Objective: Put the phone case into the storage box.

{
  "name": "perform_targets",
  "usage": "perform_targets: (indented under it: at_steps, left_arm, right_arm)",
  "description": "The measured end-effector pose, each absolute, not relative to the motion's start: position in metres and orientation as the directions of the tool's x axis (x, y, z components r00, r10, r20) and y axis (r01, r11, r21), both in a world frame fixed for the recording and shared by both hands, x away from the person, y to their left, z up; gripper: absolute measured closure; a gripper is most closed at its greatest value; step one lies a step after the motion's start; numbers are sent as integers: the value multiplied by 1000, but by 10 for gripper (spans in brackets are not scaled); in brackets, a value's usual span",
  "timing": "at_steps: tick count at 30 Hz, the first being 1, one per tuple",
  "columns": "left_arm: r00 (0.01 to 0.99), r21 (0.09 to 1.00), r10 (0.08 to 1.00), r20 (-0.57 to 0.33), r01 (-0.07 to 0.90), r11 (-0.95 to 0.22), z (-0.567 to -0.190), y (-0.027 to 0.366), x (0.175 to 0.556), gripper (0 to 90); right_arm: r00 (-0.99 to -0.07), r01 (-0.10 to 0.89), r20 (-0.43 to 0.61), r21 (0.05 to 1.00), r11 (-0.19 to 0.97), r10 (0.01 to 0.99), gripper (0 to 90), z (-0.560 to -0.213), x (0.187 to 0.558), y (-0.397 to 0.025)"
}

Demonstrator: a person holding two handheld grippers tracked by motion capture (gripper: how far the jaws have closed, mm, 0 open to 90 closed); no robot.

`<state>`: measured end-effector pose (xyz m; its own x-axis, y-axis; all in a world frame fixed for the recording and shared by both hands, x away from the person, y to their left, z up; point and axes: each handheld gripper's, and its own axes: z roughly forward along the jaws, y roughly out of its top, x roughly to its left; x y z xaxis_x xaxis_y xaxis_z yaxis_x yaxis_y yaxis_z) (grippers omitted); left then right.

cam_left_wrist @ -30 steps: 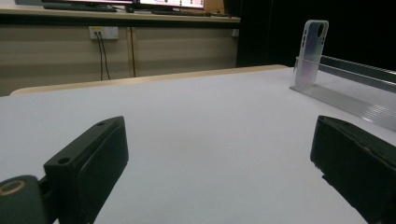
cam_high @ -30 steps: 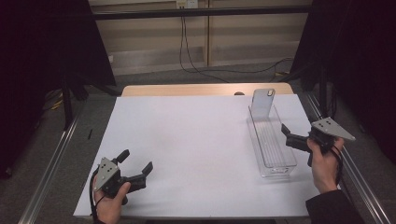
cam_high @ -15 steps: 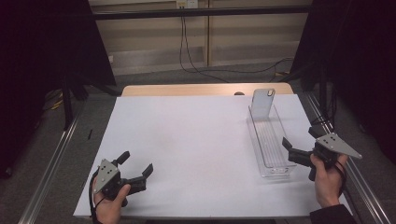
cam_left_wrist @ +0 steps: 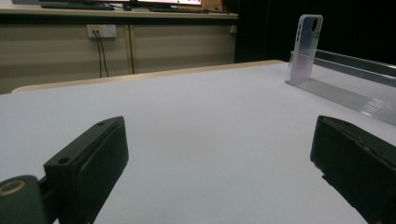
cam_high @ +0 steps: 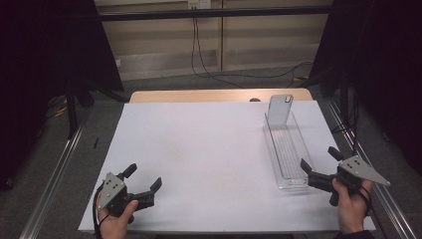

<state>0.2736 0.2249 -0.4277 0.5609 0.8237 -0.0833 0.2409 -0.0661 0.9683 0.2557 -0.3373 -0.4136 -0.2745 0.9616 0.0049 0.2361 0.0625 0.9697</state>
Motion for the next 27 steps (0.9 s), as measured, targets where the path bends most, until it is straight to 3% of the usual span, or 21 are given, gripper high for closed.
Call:
perform_targets:
  at_steps: [14,27]
  left_arm:
    - [493,968,868,-60,241,-70,-429,240,263,39]
    - [526,964,849,-52,248,-95,-429,235,264,36]
  right_arm:
    - [-238,240,-5,969,64,971,9,-428,228,-346]
    - [-227,229,17,973,36,974,0,-435,226,-345]
